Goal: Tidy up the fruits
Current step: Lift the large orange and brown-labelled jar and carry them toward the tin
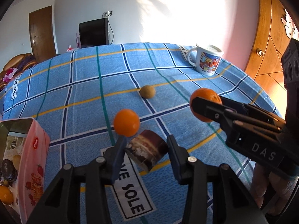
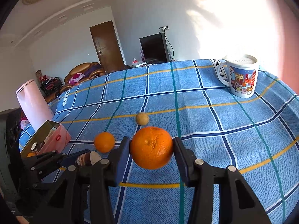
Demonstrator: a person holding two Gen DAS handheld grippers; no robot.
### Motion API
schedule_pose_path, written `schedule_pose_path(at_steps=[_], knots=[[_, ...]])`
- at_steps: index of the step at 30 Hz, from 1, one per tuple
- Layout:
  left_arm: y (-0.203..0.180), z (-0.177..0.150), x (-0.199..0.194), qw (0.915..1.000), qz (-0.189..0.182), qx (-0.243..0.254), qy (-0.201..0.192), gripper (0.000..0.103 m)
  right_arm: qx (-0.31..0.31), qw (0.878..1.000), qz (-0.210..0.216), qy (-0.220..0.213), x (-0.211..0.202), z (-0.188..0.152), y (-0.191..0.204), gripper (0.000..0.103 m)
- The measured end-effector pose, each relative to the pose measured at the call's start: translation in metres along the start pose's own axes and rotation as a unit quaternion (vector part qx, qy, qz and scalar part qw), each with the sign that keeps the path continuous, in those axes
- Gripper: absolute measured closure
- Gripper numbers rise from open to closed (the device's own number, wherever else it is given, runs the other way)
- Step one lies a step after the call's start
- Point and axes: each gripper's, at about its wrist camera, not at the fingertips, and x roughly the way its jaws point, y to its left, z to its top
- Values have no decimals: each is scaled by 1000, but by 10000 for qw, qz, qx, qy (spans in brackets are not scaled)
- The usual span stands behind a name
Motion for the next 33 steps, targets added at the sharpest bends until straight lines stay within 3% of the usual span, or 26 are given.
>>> schedule_pose_path(at_steps=[18,33], knots=[[11,-3,-25,9974,218,-217,-656,57,-296,9991,3,-312,-13,-2,11,54],[15,-7,-38,9944,302,-313,-967,57,-408,9972,80,-617,-24,-3,16,54]])
